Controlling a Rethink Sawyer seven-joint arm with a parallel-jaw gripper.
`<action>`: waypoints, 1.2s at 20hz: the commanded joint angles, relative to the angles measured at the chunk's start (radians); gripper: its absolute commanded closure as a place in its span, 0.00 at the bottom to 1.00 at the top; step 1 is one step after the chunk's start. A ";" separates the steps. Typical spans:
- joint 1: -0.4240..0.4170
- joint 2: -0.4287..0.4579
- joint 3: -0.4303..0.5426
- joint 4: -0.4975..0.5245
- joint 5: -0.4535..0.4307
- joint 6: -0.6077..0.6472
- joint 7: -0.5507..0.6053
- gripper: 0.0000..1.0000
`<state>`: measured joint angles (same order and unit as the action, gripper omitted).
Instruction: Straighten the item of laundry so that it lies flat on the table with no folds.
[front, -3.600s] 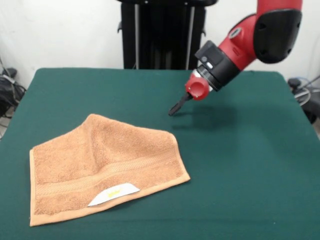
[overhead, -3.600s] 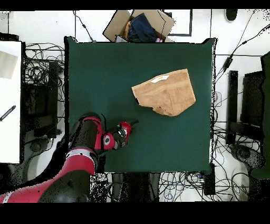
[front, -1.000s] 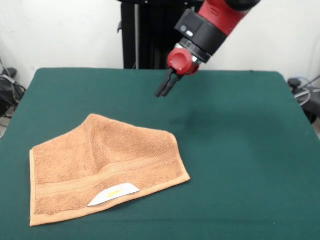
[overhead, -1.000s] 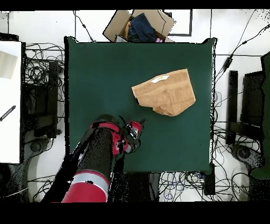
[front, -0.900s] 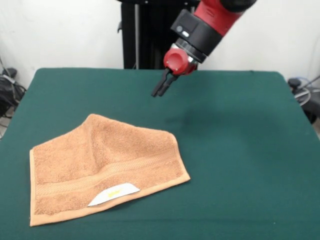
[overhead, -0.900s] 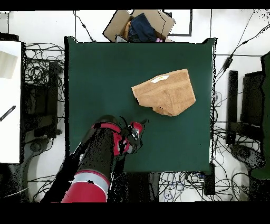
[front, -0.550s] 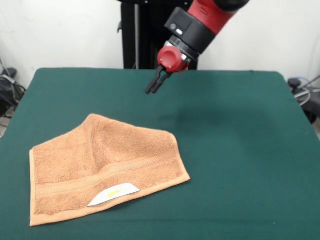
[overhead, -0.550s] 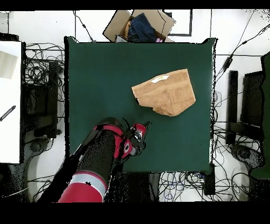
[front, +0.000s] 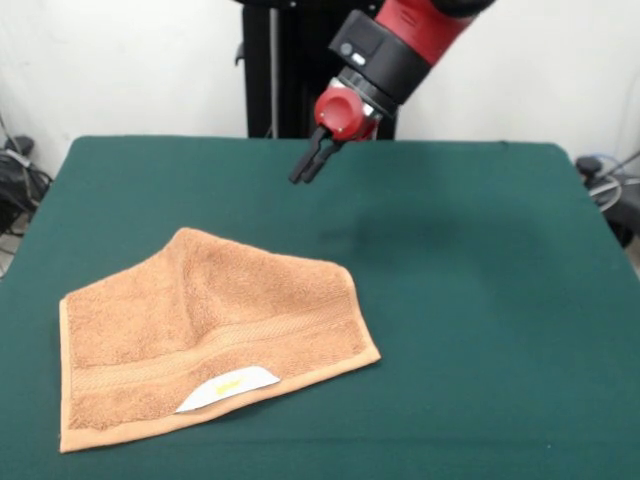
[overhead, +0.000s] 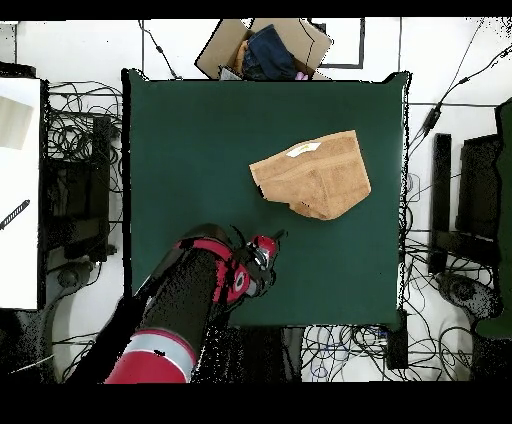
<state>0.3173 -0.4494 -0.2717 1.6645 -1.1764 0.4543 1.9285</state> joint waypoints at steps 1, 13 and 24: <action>0.043 -0.041 0.042 0.079 0.131 0.052 0.168 0.00; 0.132 -0.076 0.022 0.092 0.254 0.136 0.143 0.00; 0.246 0.005 -0.067 0.119 0.235 0.059 0.287 0.00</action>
<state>0.5165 -0.5060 -0.3140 1.6973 -0.9739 0.5114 1.9285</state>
